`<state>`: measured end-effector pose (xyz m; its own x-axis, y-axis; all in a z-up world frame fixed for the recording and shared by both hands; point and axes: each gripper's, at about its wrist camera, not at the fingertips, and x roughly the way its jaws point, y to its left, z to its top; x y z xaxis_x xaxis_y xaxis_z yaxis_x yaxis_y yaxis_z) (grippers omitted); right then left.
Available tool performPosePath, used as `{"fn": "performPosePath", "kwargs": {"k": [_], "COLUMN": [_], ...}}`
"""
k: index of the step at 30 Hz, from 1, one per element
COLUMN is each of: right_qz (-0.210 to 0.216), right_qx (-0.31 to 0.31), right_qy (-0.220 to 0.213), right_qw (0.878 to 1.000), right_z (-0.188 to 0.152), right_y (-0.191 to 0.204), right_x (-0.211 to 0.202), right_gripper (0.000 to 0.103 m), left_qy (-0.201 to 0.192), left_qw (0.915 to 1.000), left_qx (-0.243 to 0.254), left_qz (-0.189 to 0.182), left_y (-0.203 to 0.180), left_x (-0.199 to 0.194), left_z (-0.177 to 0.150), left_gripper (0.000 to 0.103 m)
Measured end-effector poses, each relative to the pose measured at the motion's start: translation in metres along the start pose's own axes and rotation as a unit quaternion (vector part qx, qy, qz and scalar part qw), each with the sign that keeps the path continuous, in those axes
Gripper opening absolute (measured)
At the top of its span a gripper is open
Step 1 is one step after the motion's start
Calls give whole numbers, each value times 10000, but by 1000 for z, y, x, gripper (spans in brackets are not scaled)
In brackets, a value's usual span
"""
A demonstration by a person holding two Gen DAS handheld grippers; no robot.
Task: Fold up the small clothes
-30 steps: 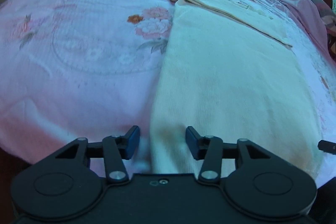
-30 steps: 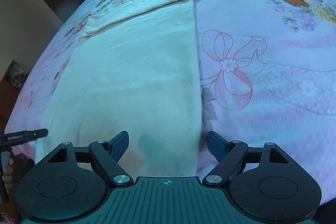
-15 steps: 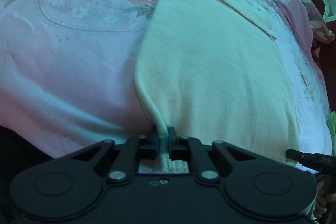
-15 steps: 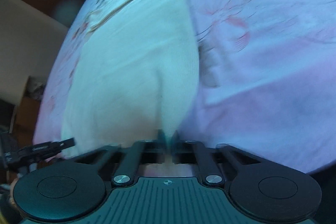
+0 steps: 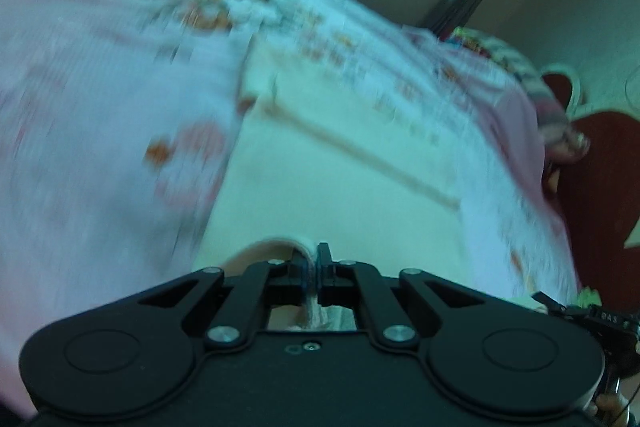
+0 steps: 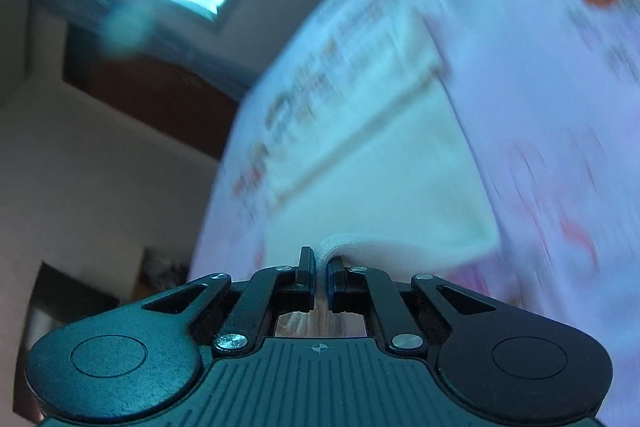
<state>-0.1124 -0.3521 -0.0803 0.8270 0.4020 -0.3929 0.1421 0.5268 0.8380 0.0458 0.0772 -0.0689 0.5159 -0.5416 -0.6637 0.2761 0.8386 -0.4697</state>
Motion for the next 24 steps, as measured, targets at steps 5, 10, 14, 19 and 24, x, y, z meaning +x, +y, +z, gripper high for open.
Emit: {"fn": "performPosePath", "kwargs": {"k": [5, 10, 14, 19, 24], "right_qz": [142, 44, -351, -1340, -1078], "right_qx": [-84, 2, 213, 473, 524], "right_qy": [-464, -789, -810, -576, -710], "right_qw": [9988, 9969, 9959, 9882, 9902], "right_z": [69, 143, 186, 210, 233], "right_y": [13, 0, -38, -87, -82], "right_x": [36, 102, 161, 228, 233], "right_gripper": [5, 5, 5, 5, 24], "left_qy": [-486, -731, -538, 108, -107], "left_qw": [9988, 9973, 9980, 9959, 9946], "left_qx": [26, -32, -115, -300, -702], "left_qz": [-8, 70, 301, 842, 751], "left_y": [-18, -27, -24, -8, 4], "left_x": [44, 109, 179, 257, 251], "left_z": [70, 134, 168, 181, 201], "left_gripper": [2, 2, 2, 9, 20]}}
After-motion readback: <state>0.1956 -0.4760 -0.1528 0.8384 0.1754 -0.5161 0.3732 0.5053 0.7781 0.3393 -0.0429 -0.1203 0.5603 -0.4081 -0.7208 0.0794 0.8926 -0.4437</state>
